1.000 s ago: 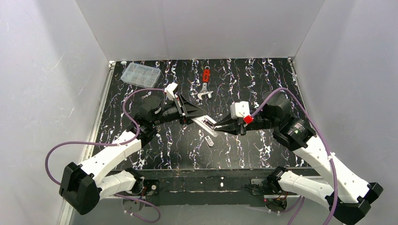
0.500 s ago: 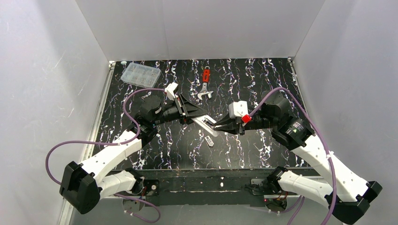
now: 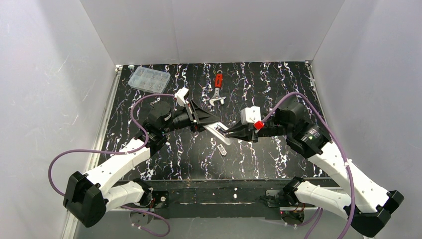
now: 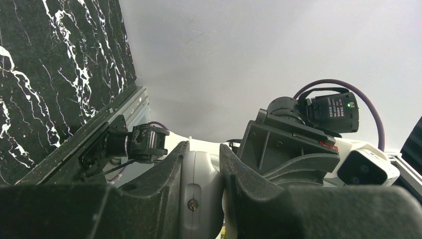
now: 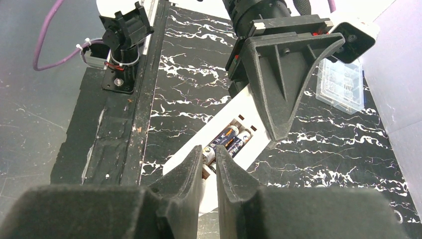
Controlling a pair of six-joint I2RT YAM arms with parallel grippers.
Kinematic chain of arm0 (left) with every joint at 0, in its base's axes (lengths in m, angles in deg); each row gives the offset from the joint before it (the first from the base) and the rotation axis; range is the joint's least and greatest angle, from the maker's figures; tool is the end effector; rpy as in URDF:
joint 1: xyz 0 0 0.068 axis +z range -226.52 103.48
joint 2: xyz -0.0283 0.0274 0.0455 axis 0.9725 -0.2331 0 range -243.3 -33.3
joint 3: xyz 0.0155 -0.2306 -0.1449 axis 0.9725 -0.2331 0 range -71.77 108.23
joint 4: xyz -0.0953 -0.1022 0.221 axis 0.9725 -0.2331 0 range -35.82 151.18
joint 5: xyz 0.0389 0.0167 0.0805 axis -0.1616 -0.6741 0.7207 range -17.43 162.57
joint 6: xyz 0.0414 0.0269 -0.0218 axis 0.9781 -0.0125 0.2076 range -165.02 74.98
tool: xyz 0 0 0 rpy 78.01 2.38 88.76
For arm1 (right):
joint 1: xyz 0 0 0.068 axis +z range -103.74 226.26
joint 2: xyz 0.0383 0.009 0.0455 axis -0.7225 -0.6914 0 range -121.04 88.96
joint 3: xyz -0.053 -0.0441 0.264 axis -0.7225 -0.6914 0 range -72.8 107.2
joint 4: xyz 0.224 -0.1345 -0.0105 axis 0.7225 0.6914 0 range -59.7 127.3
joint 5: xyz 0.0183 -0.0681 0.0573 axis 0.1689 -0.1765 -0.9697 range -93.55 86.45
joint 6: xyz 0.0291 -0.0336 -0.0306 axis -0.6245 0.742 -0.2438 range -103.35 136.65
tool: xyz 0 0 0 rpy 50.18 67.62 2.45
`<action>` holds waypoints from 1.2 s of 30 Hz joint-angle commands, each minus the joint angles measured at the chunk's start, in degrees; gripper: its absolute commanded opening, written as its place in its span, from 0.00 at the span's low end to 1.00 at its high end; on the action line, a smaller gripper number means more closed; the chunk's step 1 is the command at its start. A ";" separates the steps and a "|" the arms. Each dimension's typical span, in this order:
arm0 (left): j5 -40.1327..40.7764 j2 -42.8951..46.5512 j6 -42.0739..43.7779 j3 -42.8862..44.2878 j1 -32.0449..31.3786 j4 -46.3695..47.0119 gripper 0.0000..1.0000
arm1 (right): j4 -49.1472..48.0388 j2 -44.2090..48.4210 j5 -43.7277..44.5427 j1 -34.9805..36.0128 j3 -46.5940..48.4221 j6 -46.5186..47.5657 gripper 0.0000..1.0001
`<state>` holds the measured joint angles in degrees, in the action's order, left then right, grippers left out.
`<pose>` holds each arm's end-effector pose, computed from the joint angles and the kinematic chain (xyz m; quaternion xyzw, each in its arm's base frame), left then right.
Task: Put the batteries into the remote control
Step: Load the battery into the remote control.
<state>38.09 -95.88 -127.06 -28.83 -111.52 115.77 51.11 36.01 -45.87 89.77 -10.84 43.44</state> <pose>0.1803 -0.1509 0.3811 0.0649 0.5096 -0.7938 0.3255 0.1224 0.1494 0.4014 -0.6028 0.4607 0.3627 0.5412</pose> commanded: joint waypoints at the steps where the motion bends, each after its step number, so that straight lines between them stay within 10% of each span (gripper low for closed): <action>1: -1.62 0.89 0.08 2.40 -0.24 5.04 0.00 | -2.10 0.13 0.38 -0.25 -0.30 0.22 0.23; 36: -3.63 0.95 1.67 3.80 -0.19 4.04 0.00 | 2.98 -6.16 3.31 -0.22 2.66 1.53 0.17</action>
<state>38.95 -96.08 -125.34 -28.83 -111.24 115.31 51.11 32.01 -44.43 89.79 -10.63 43.68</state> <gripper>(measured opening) 0.251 0.185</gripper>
